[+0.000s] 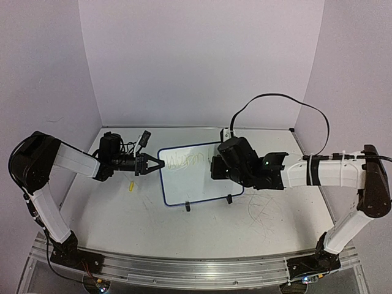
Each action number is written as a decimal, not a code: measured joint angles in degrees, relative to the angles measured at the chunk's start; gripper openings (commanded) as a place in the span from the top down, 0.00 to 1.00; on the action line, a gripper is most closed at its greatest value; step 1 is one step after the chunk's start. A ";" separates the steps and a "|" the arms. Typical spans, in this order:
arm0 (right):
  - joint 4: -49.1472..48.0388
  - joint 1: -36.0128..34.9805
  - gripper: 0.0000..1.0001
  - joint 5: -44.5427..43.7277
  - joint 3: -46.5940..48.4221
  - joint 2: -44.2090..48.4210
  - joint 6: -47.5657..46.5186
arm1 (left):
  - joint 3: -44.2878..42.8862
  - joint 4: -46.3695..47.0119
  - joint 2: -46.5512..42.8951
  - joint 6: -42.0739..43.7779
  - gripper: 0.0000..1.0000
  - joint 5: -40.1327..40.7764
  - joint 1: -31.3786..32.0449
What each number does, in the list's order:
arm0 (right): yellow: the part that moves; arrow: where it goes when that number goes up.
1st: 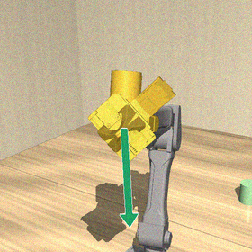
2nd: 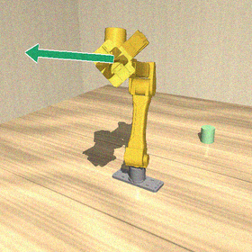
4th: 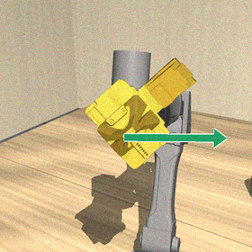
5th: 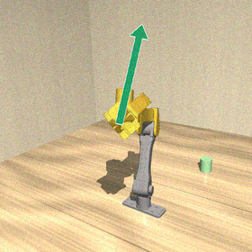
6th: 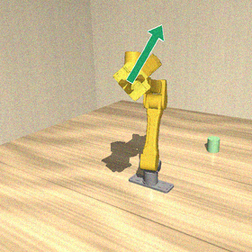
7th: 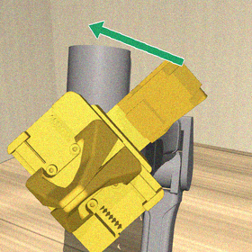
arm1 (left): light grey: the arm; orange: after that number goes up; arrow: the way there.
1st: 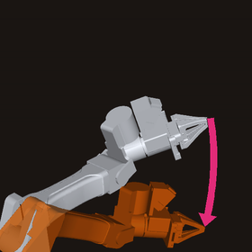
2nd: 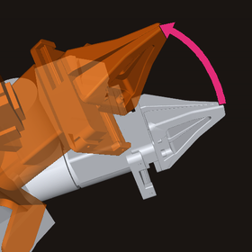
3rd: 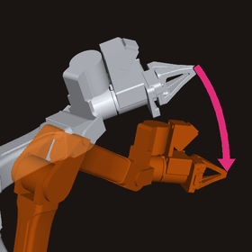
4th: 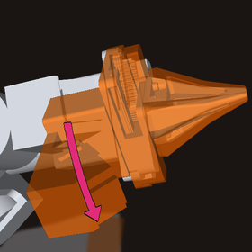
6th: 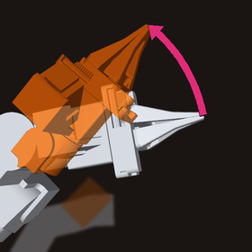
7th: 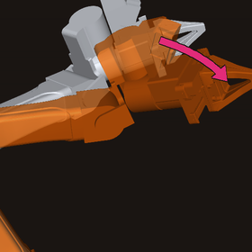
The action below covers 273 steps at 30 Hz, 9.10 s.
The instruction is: Write a sentence on the whiteboard
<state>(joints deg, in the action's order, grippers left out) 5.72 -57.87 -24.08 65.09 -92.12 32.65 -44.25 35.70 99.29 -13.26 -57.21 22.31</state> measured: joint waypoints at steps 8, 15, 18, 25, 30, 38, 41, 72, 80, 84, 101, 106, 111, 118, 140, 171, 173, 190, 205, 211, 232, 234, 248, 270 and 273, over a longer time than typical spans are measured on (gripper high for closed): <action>0.88 -0.63 1.00 0.13 -0.76 0.00 1.50 | 0.00 -0.02 0.00 0.04 1.00 -0.04 0.00; 1.20 -0.67 1.00 0.04 -0.76 0.00 1.69 | 0.00 -0.02 0.00 0.04 1.00 -0.04 0.00; 1.18 -0.67 1.00 -0.02 -0.74 0.00 1.39 | 0.00 -0.02 0.00 0.04 1.00 -0.04 0.00; 1.21 -0.67 1.00 -0.33 0.01 -0.14 0.28 | 0.00 -0.04 0.00 0.08 1.00 -0.06 0.00; 1.21 -0.65 1.00 -0.77 0.78 -0.48 -0.12 | 0.00 -0.09 0.00 0.22 1.00 -0.07 0.00; 1.20 -0.44 1.00 -1.21 1.76 -0.76 -0.90 | -0.02 -0.11 0.00 0.24 1.00 -0.04 0.00; 1.16 -0.21 1.00 -1.62 2.08 -0.76 -1.13 | -0.02 -0.11 0.00 0.24 1.00 -0.04 0.00; 0.76 0.86 1.00 -3.74 1.02 0.62 0.10 | -0.44 -0.81 0.00 0.39 1.00 -0.04 0.02; 0.76 0.83 1.00 -3.30 0.43 0.63 1.09 | -0.44 -0.87 0.00 0.37 1.00 -0.02 0.02; 0.80 0.64 1.00 -2.94 -0.14 0.63 1.96 | -0.44 -0.90 0.00 0.37 1.00 0.00 0.02; 1.44 0.33 1.00 -2.51 -1.15 0.74 3.79 | -0.50 -1.16 0.00 0.37 1.00 0.15 0.02; 1.51 0.33 1.00 -2.52 -1.15 0.78 4.04 | -0.55 -1.20 0.02 0.39 1.00 0.15 0.02; 1.90 0.33 1.00 -2.43 -1.66 1.37 4.16 | -0.55 -1.20 0.02 0.45 1.00 0.11 0.02; -0.38 0.52 1.00 -0.38 -4.65 5.56 1.28 | -0.55 -1.20 0.02 0.85 1.00 -0.11 0.02; -5.88 2.34 1.00 3.79 -6.75 8.55 -4.03 | -1.37 -2.73 0.02 0.87 1.00 0.23 0.12; -6.16 3.54 1.00 4.70 -8.63 9.09 -4.75 | -2.62 -6.34 -0.17 2.64 1.00 0.42 0.26; -6.12 3.57 1.00 4.66 -8.63 9.09 -4.75 | -2.62 -6.46 -0.23 2.76 1.00 0.42 0.26; -6.10 3.57 1.00 3.78 -7.08 6.27 -4.75 | -2.64 -6.73 -0.33 2.93 1.00 0.42 0.26; -5.94 3.57 1.00 2.11 -6.10 4.52 -3.69 | -3.01 -7.34 -0.33 2.97 1.00 0.46 0.30; -5.08 3.57 1.00 0.00 -5.88 4.52 -2.48 | -3.09 -7.64 -0.33 2.97 1.00 0.50 0.31; -4.33 3.87 1.00 -2.86 -5.85 4.57 -0.49 | -3.41 -8.26 -0.33 2.97 1.00 0.85 0.42; -4.34 3.87 1.00 -2.86 -5.84 4.57 -0.53 | -3.41 -8.28 -0.33 2.96 1.00 0.85 0.42; -5.28 4.18 1.00 -1.67 -3.67 3.40 -1.80 | -3.43 -8.43 -0.33 2.97 1.00 0.89 0.42; -5.42 4.22 1.00 1.66 -5.59 4.04 0.48 | -3.43 -8.68 -0.33 3.04 1.00 0.92 0.42; -4.81 4.22 1.00 2.04 -6.41 4.58 0.99 | -3.43 -8.69 -0.33 3.07 1.00 0.90 0.42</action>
<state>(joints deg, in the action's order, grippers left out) 0.91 -53.65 -22.03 58.68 -87.54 33.64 -47.68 27.02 98.96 -10.19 -56.31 22.72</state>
